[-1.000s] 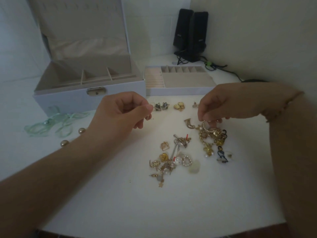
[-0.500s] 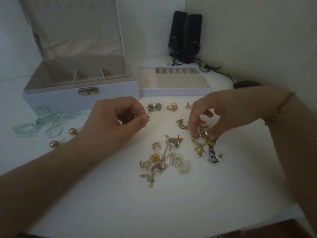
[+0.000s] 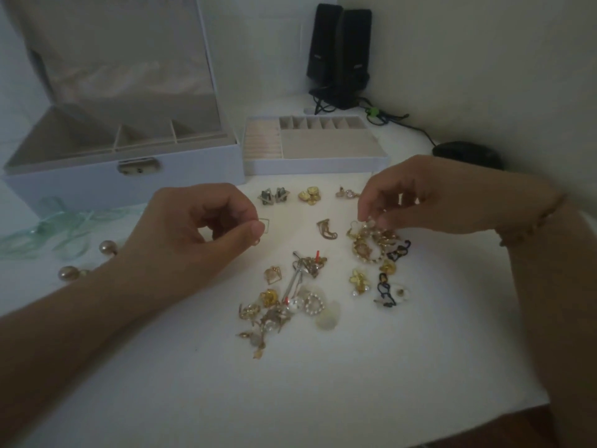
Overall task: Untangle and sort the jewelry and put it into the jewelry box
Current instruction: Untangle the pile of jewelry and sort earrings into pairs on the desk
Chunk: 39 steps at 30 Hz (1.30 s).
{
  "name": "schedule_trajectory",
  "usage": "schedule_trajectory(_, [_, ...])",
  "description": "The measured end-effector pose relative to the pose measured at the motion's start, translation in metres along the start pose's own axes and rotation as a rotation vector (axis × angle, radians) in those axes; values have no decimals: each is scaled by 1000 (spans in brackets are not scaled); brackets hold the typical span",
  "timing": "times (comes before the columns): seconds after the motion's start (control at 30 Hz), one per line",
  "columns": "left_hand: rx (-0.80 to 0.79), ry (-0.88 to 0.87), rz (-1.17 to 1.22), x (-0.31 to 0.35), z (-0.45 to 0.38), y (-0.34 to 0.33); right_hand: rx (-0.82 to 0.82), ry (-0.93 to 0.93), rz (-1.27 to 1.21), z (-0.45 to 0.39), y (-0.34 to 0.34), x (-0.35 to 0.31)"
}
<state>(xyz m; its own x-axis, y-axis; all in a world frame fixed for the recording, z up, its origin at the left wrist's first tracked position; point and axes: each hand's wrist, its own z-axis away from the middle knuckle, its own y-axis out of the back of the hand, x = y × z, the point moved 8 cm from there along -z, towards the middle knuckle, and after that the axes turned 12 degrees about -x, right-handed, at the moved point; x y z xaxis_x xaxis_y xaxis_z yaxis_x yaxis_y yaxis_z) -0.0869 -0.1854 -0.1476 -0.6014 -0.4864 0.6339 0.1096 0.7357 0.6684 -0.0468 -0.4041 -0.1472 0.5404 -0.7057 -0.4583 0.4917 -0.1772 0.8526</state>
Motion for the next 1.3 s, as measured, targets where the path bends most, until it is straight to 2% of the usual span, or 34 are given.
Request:
schedule_trajectory(0.1, [-16,2,35,-1,0,-2,106,18,55,1,7,-11])
schedule_trajectory(0.17, [-16,9,52,-3,-2,-2,191,118,113,-5,5,-38])
schedule_trajectory(0.27, [13,36,46,-8,-2,1,145,345,168,-21,-22,-90])
schedule_trajectory(0.33, [41,45,53,-11,-2,4,96,422,217,-25,-39,-110])
schedule_trajectory(0.6, [67,48,42,-11,-4,9,5,484,339,-29,-67,-129])
schedule_trajectory(0.73, [74,52,55,-13,-3,10,-33,460,274,-29,-65,-124])
schedule_trajectory(0.87, [65,54,44,-13,-3,8,-24,415,157,-30,-56,-113])
schedule_trajectory(1.0, [68,56,47,-14,-3,10,73,424,121,-25,-40,-107])
schedule_trajectory(1.3, [48,49,43,-13,-3,8,-113,383,239,-18,-50,-100])
